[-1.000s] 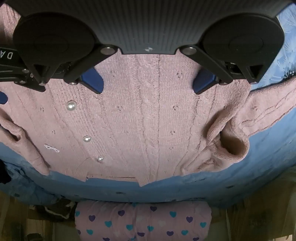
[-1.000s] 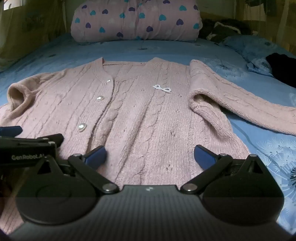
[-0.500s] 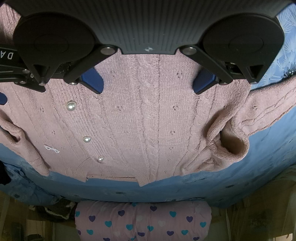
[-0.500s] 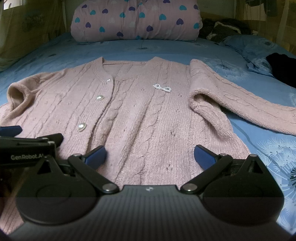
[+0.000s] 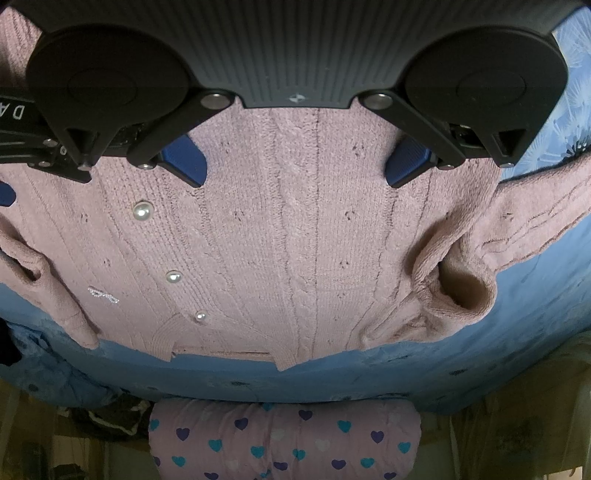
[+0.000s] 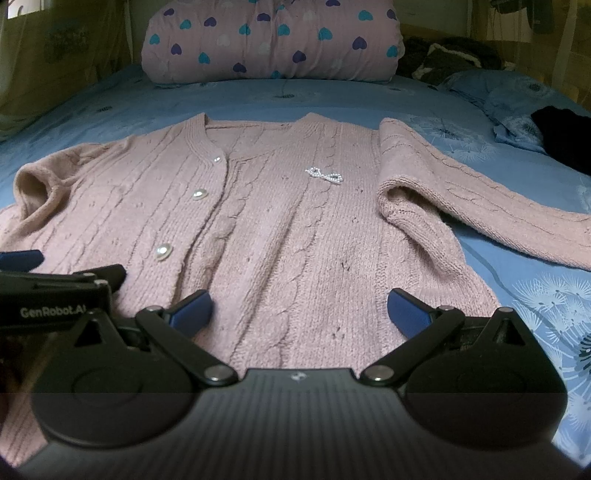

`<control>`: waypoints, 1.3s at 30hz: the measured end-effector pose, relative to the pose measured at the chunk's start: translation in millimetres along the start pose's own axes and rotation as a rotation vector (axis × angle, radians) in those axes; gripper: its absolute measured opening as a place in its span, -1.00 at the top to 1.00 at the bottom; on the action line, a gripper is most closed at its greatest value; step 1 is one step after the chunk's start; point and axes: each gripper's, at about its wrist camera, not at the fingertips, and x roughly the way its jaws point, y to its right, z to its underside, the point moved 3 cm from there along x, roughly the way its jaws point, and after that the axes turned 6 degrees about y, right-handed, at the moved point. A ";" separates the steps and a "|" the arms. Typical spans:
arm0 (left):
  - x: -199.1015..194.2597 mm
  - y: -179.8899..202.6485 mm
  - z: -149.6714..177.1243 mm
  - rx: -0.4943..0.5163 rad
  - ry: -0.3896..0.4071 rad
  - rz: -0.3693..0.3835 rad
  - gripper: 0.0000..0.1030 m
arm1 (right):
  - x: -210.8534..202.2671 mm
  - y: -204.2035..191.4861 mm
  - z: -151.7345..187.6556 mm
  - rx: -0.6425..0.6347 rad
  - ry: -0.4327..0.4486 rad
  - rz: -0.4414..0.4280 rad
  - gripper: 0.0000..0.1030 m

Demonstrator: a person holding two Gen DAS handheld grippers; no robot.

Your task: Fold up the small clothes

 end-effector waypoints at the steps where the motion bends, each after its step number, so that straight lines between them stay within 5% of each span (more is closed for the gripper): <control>1: -0.4 1.8 0.2 0.004 0.001 -0.003 -1.00 | 0.1 0.3 0.1 0.007 -0.001 -0.005 -1.00; 14: -9.1 4.9 -1.1 0.022 -0.007 -0.013 -1.00 | -4.2 -1.6 -1.0 -0.013 0.000 0.002 -1.00; 24: -33.0 9.7 -12.8 0.008 -0.057 0.038 -1.00 | -38.3 -0.6 -18.2 -0.067 0.040 -0.070 -1.00; 33: -54.9 9.2 -52.2 -0.098 -0.094 0.114 -1.00 | -58.2 41.3 -51.1 0.000 0.060 -0.070 -1.00; 39: -58.1 13.0 -51.6 -0.027 -0.121 0.093 -1.00 | -52.2 81.1 -62.7 0.015 0.037 0.006 -1.00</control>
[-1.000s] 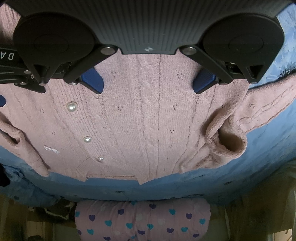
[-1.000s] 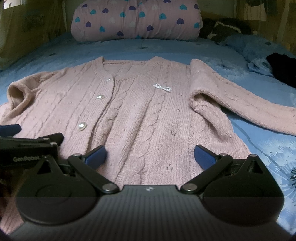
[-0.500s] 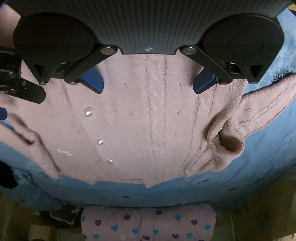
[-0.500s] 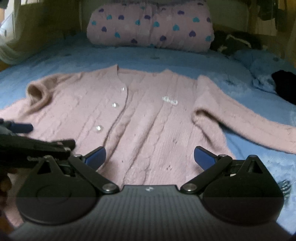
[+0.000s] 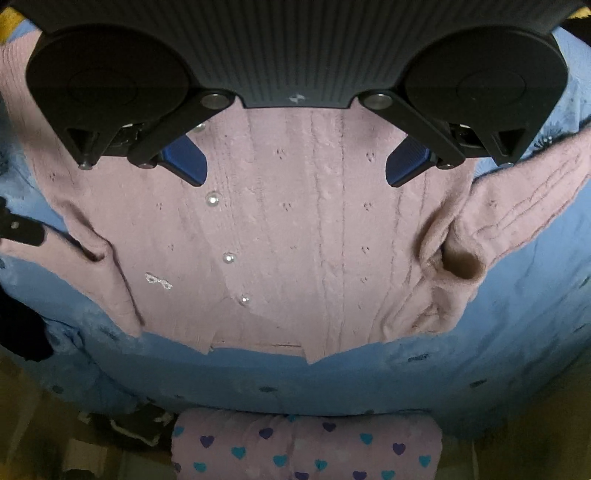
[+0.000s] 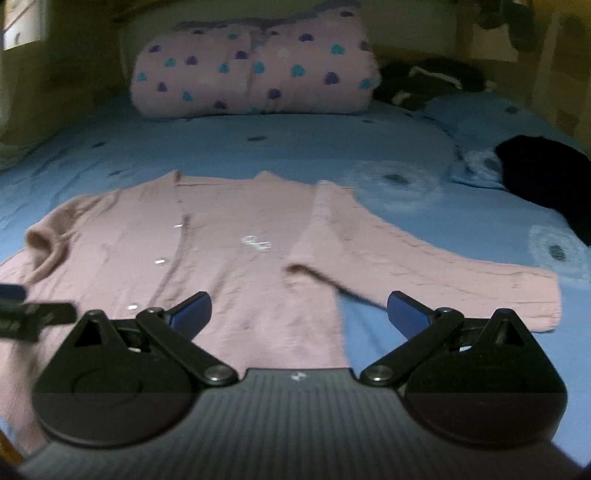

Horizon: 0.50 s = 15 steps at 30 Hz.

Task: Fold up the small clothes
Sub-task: 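Move the right tool to a cardigan sleeve cuff and close on it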

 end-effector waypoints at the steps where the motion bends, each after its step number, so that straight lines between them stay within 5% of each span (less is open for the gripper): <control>1: 0.5 1.6 -3.8 -0.024 -0.004 0.005 -1.00 | 0.5 7.3 -1.5 0.009 0.000 0.013 -1.00; 5: 1.9 12.4 -20.5 -0.063 -0.010 0.054 -1.00 | -0.5 37.2 -4.9 0.078 0.002 0.051 -1.00; 10: 5.8 30.3 -38.8 0.024 0.025 0.024 -1.00 | 3.0 80.3 -4.0 0.186 -0.017 0.095 -1.00; 15: 21.8 36.9 -54.8 -0.019 0.024 0.042 -1.00 | 7.9 126.7 3.3 0.295 -0.010 0.143 -1.00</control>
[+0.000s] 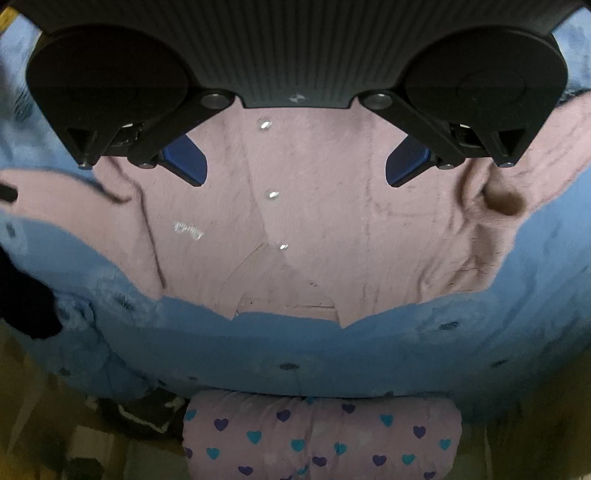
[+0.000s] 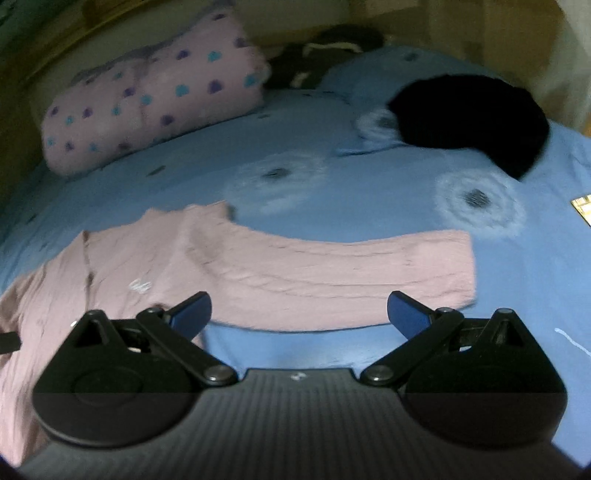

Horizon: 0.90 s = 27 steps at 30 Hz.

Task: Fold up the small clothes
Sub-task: 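Move the right tool to a cardigan sleeve cuff and close on it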

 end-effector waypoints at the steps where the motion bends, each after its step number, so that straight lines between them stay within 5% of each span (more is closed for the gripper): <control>1: 5.1 1.6 -0.8 -0.009 -0.006 0.004 -1.00 | 2.1 7.6 0.2 0.017 0.003 -0.004 -1.00; 7: 29.8 2.9 7.1 -0.014 -0.029 -0.032 -1.00 | 15.5 48.4 12.2 0.136 -0.020 0.012 -1.00; 18: 61.7 -9.6 27.1 0.031 -0.060 -0.105 -1.00 | 31.9 86.6 19.7 0.110 0.028 0.100 -1.00; 22: 74.0 -11.6 38.1 0.007 -0.122 -0.101 -1.00 | 51.9 95.2 20.6 0.161 -0.030 0.052 -1.00; 27: 77.7 -9.1 46.6 0.006 -0.106 -0.117 -1.00 | 62.1 108.1 20.9 0.256 0.009 0.008 -1.00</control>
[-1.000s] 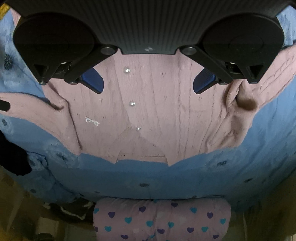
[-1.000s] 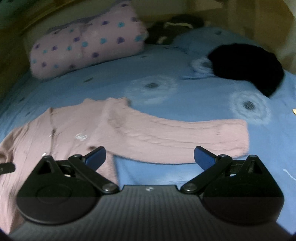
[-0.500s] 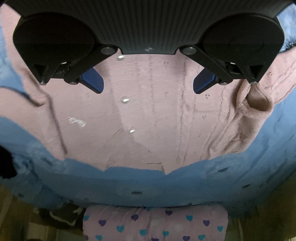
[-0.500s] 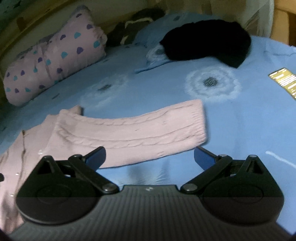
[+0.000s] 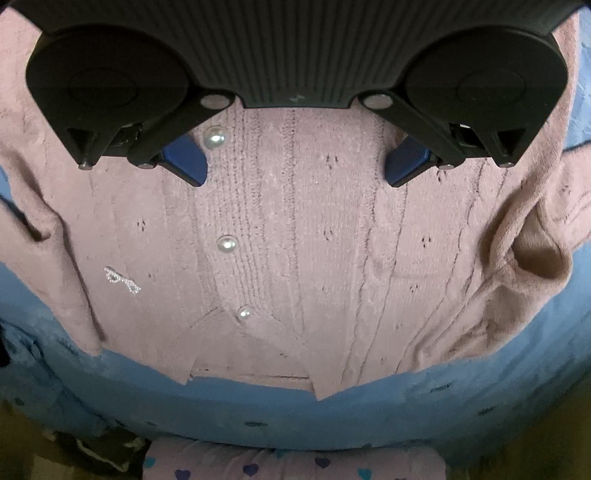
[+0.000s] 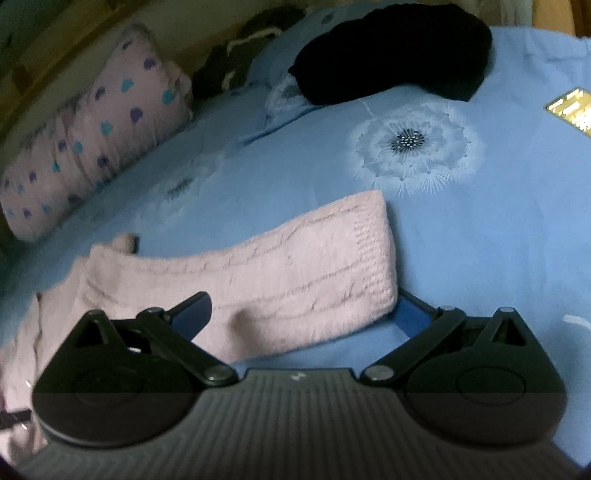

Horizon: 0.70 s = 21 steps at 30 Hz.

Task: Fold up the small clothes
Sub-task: 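Move the right tool to a cardigan sleeve cuff and close on it, then lift the sleeve with the right tool and carry it across the cardigan body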

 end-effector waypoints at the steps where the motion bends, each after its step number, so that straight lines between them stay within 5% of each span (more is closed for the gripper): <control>1: 0.0 1.4 0.4 0.011 0.004 -0.003 -1.00 | 0.5 0.5 -0.3 0.006 0.001 -0.007 -1.00; 9: 1.7 0.8 2.7 0.018 0.013 0.003 -1.00 | -0.2 3.2 -2.4 0.046 0.034 -0.043 -1.00; 13: 1.3 -0.9 2.1 0.009 0.009 0.010 -1.00 | -0.5 3.1 -4.8 0.054 0.056 -0.031 -0.40; 15: 0.9 -0.5 2.0 0.013 0.010 0.010 -1.00 | 2.3 4.0 -7.3 0.066 0.052 -0.038 0.07; 16: 0.4 -0.3 1.5 0.018 0.010 0.013 -1.00 | 3.9 4.0 -8.2 0.076 0.042 -0.050 0.46; 21: -0.8 -8.2 -5.5 -0.006 -0.009 0.042 -1.00 | -0.7 -3.3 -13.1 0.063 0.054 -0.105 0.59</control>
